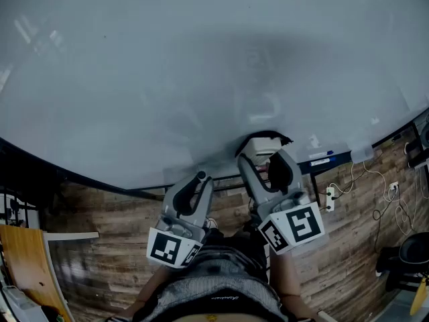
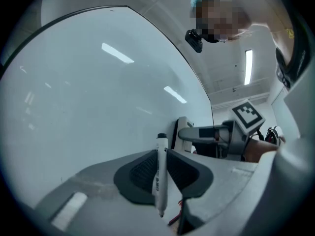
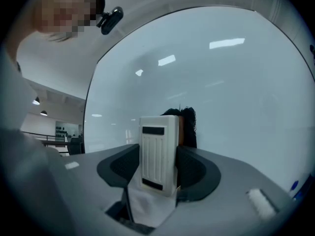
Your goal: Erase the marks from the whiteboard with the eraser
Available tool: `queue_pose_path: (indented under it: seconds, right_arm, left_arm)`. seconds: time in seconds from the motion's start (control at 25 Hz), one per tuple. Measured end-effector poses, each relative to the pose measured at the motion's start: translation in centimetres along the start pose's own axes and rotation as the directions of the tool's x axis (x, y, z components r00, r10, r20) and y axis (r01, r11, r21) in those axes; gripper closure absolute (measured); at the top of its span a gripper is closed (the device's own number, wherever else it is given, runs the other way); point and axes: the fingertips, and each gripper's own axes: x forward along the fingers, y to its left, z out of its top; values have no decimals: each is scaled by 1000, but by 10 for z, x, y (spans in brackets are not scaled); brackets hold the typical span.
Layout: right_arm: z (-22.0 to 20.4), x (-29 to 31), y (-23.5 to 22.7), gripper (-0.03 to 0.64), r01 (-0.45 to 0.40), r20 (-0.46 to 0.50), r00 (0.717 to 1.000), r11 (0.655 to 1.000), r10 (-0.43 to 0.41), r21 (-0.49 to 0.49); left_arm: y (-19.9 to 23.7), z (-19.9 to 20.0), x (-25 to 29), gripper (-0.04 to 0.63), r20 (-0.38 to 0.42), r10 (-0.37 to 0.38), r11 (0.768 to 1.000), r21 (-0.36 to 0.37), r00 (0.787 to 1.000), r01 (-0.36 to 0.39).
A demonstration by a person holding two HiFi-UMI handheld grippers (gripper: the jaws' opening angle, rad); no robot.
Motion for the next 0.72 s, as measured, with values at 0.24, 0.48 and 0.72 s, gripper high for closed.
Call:
queue_pose_path:
  seconds: [0.24, 0.48, 0.72]
  right_arm:
    - [-54, 2, -5, 376, 30, -89, 996, 999, -31, -12]
    - [-55, 1, -4, 374, 29, -64, 997, 999, -31, -23]
    - [-60, -9, 11, 374, 40, -81, 995, 991, -51, -124]
  left_arm:
    - [4, -4, -5, 520, -19, 9, 1000, -3, 1000, -9]
    - [1, -2, -4, 520, -19, -5, 1000, -16, 1000, 4]
    - [-5, 7, -1, 521, 3, -23, 999, 35, 1000, 23]
